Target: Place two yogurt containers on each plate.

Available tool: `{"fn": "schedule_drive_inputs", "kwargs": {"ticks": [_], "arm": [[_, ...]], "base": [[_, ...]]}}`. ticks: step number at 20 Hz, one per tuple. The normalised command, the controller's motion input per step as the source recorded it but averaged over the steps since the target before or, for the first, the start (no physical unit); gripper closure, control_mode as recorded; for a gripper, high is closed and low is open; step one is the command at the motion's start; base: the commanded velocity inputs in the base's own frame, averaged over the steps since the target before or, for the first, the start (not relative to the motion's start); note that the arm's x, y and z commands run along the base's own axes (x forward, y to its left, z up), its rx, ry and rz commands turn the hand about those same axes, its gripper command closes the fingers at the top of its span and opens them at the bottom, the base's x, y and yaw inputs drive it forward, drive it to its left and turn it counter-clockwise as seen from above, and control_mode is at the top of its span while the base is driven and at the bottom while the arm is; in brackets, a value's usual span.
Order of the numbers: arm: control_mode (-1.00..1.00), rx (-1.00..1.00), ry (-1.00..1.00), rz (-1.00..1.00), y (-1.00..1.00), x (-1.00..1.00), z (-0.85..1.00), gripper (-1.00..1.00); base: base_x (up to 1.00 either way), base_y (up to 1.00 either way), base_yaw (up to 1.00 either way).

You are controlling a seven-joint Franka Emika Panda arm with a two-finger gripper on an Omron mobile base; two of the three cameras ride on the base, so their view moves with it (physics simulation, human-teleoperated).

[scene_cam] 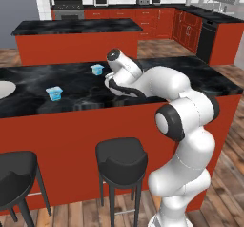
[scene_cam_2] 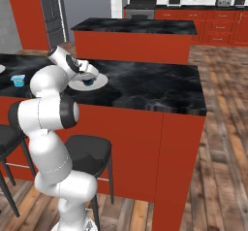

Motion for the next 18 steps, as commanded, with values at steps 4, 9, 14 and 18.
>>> {"fn": "schedule_drive_inputs", "kwargs": {"ticks": [4, 9, 14, 18], "arm": [[-1.0, 0.0, 0.02, 0.0, 0.0, 0.0, 0.07, -1.0], [-1.0, 0.0, 0.01, 0.0, 0.0, 0.0, 0.23, -1.0], [-1.0, 0.0, -0.01, 0.0, 0.0, 0.0, 0.52, -1.0], [-1.0, 0.0, 0.0, 0.0, 0.12, 0.0, 0.73, -1.0]], "base": [[0.0, 0.0, 0.0], [0.0, 0.0, 0.0], [0.0, 0.0, 0.0], [0.0, 0.0, 0.0]]}}
